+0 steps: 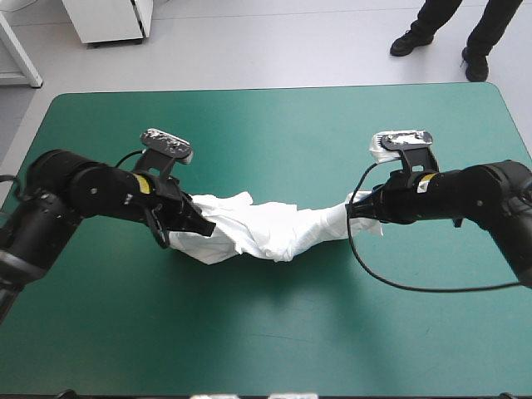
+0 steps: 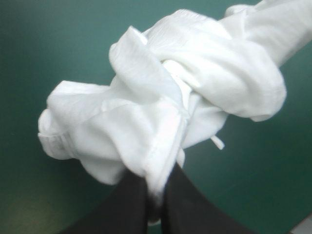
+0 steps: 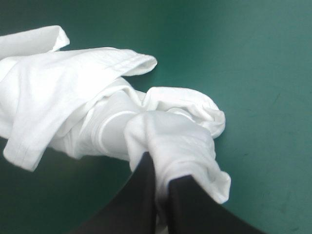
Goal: Fold the cloth
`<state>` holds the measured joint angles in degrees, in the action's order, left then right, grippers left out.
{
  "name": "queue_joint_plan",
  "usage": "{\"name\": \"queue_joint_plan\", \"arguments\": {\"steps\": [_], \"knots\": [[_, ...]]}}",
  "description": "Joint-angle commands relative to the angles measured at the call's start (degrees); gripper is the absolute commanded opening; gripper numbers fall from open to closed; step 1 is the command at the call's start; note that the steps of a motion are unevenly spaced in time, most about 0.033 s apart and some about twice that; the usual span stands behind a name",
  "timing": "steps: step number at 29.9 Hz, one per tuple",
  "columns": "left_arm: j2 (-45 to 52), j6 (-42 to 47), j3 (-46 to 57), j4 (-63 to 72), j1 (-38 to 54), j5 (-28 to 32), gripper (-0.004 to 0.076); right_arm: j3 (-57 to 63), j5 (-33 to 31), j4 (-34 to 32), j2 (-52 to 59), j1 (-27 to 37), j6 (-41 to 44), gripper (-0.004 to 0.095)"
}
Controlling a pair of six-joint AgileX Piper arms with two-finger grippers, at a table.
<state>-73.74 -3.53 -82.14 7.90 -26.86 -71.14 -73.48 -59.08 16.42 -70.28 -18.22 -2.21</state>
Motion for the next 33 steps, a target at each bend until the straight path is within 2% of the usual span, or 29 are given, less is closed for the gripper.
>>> {"name": "queue_joint_plan", "arguments": {"steps": [1,5,10,16,24,29,31,33], "knots": [[-3.4,-0.1,-1.1,-4.2,0.1,9.1,-0.0009,-1.0,8.8,-1.4,-4.0,0.2,-1.1,-0.0013],[-9.5,-0.8,-1.1,-4.0,3.3,17.7,-0.0009,-1.1,16.0,-3.8,-9.5,0.3,-1.4,-0.0013],[-16.4,-1.1,-1.1,-4.0,7.7,29.3,-0.0009,-1.2,23.4,-3.8,-15.3,2.8,-1.6,-0.0013],[-23.3,-2.4,-2.7,-4.0,10.2,39.3,-0.0009,-5.6,26.9,-3.5,-21.7,6.2,-3.8,-0.0013],[-35.1,-3.8,-10.1,-4.3,10.5,41.1,-0.001,-12.7,27.9,-3.9,-32.4,7.7,-7.7,-0.0013],[-37.9,-3.5,-13.4,-4.0,10.5,40.4,-0.0006,-13.9,26.5,-3.7,-36.9,7.7,-11.5,-0.0002],[-38.0,-4.7,-14.3,-4.0,10.5,38.1,0.0026,-13.9,25.6,-2.4,-37.2,7.7,-13.2,0.0041],[-38.0,-6.9,-15.5,-4.0,10.5,35.7,0.0099,-13.9,25.5,-1.2,-37.1,7.7,-16.4,0.0107]]}}
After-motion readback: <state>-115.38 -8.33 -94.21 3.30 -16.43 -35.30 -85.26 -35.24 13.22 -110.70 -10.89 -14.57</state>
